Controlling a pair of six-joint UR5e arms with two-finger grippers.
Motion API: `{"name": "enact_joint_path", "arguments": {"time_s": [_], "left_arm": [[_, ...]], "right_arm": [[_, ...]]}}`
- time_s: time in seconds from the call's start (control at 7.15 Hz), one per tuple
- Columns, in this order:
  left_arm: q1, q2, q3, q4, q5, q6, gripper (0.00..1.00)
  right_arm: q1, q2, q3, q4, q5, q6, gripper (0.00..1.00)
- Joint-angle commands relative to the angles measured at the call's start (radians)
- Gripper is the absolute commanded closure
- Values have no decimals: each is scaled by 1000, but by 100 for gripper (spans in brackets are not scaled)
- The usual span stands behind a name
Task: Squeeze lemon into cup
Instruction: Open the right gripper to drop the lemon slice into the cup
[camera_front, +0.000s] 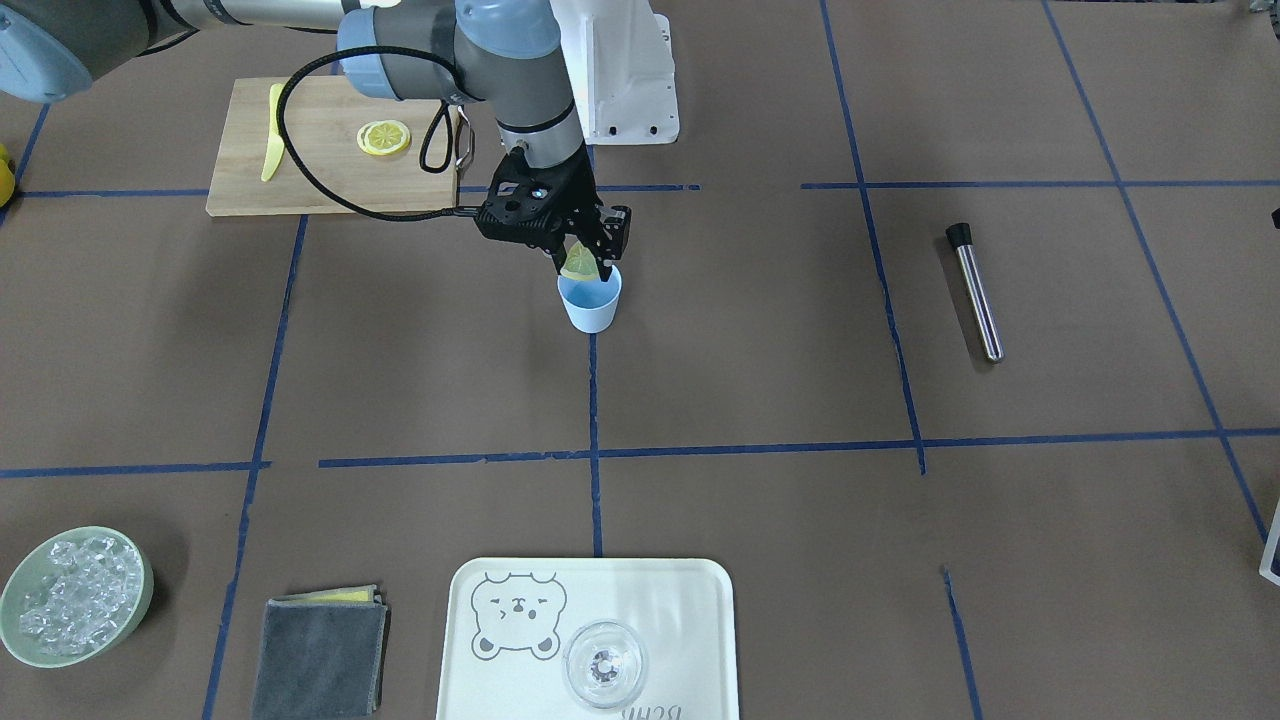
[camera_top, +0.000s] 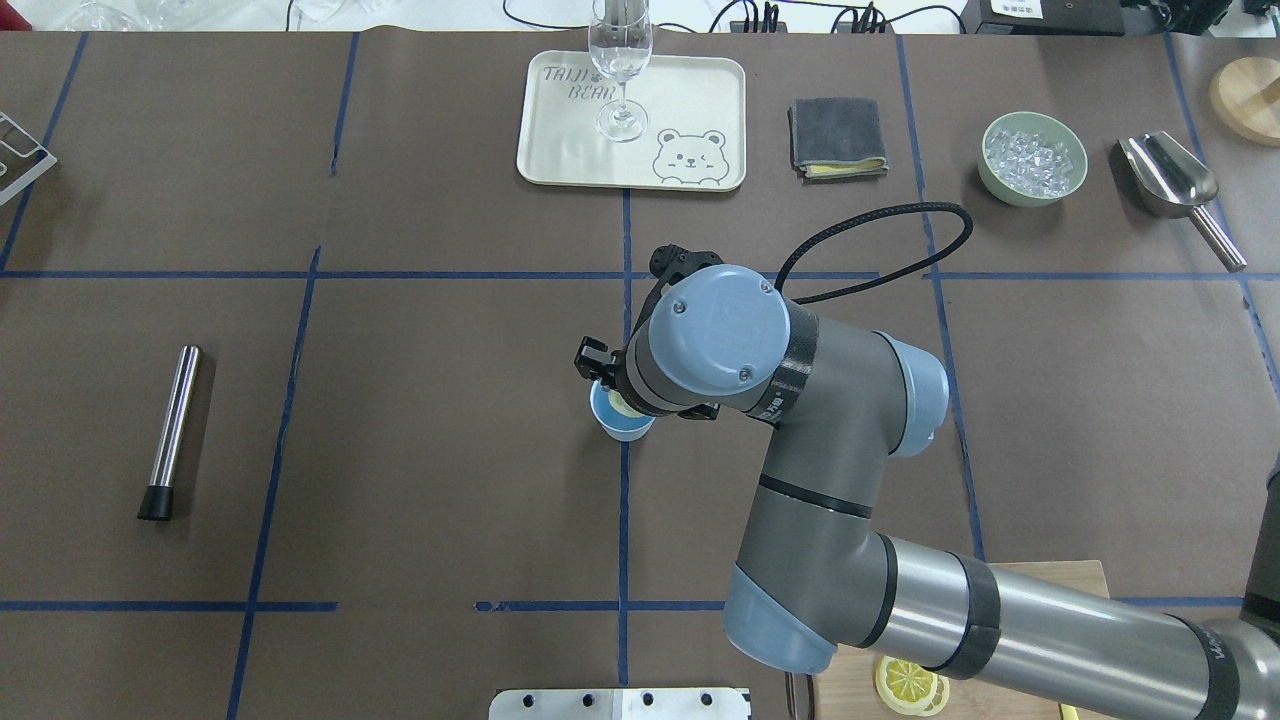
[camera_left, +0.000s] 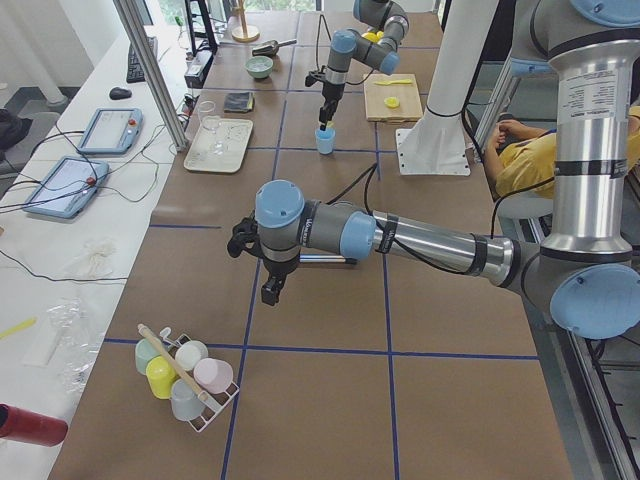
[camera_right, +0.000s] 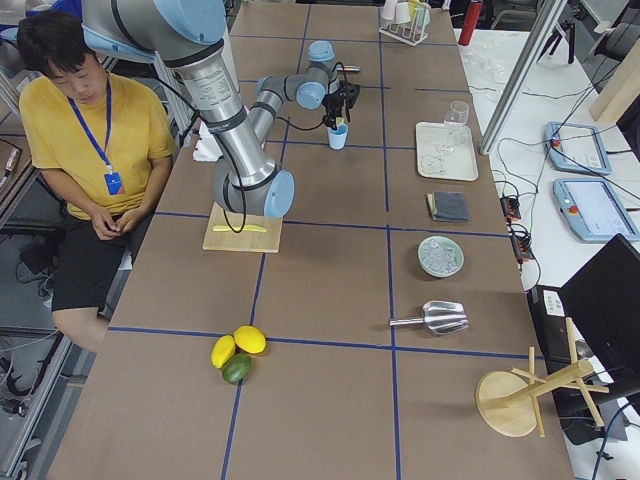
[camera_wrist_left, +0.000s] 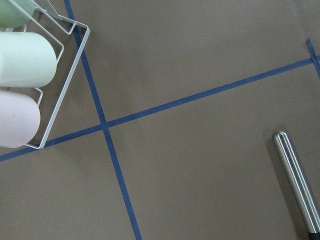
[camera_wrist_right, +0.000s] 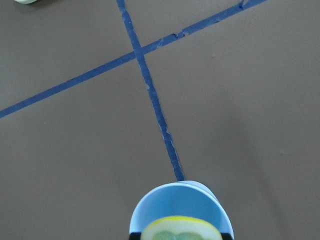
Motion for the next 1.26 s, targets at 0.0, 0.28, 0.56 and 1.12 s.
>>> {"name": "enact_joint_path", "arguments": {"time_s": [0.0,0.28,0.56,1.12], "left_arm": [[0,-1,-1,-1,2,0,0],[0,-1,-1,-1,0,0,0],[5,-7,2,-6,-26,2,0],[260,-11,25,-305,-9,-408,0]], "right_arm": [[0,7,-11,1,1,0,18],[0,9,-11,1,1,-2,8],[5,5,1,1,27,-5,0],[69,-331,333,1,150,-59,0]]}}
